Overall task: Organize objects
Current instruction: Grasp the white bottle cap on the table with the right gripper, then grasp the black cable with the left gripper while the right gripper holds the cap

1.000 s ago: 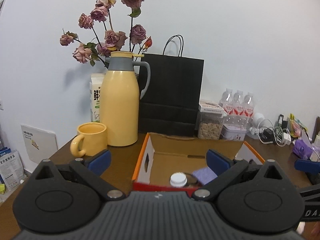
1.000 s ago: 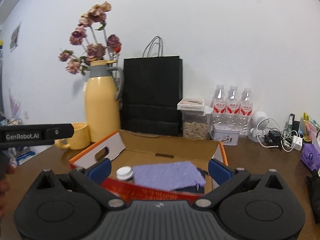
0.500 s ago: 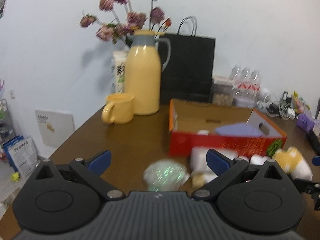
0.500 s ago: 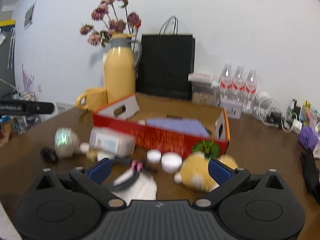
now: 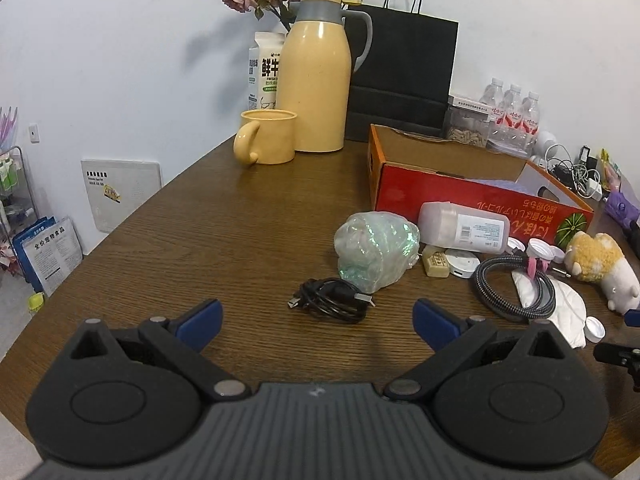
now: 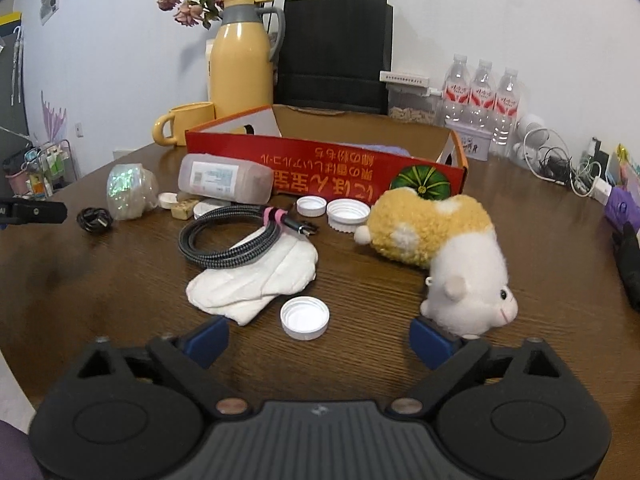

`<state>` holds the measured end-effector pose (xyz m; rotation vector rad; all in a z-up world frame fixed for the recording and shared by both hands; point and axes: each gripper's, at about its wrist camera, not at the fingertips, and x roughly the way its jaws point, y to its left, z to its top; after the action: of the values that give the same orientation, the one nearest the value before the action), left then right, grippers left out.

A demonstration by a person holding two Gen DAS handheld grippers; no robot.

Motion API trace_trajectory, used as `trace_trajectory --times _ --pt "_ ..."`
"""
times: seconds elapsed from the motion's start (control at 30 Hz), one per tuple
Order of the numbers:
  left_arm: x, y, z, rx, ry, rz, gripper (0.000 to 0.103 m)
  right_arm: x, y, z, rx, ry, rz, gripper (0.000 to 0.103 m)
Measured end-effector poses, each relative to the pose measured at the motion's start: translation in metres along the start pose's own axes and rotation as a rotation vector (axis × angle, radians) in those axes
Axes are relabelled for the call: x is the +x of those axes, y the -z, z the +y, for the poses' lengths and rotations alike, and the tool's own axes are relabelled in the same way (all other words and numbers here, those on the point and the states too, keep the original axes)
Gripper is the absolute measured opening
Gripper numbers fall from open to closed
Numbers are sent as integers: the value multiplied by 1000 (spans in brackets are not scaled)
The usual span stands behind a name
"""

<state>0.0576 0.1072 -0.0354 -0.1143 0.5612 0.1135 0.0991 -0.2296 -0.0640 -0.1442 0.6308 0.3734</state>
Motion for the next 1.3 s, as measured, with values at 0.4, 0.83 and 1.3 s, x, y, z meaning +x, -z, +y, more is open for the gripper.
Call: trace_trajectory --times 0.4,0.83,1.3 --pt "2 1 -1 -5 0 6 103 12 -3 -2 18 -43 -8 28" --pt "15 2 -2 -5 -5 30 103 9 -3 1 17 -39 -56 27" --pt "63 -9 -15 67 -29 78 103 6 -14 2 17 -38 -100 27"
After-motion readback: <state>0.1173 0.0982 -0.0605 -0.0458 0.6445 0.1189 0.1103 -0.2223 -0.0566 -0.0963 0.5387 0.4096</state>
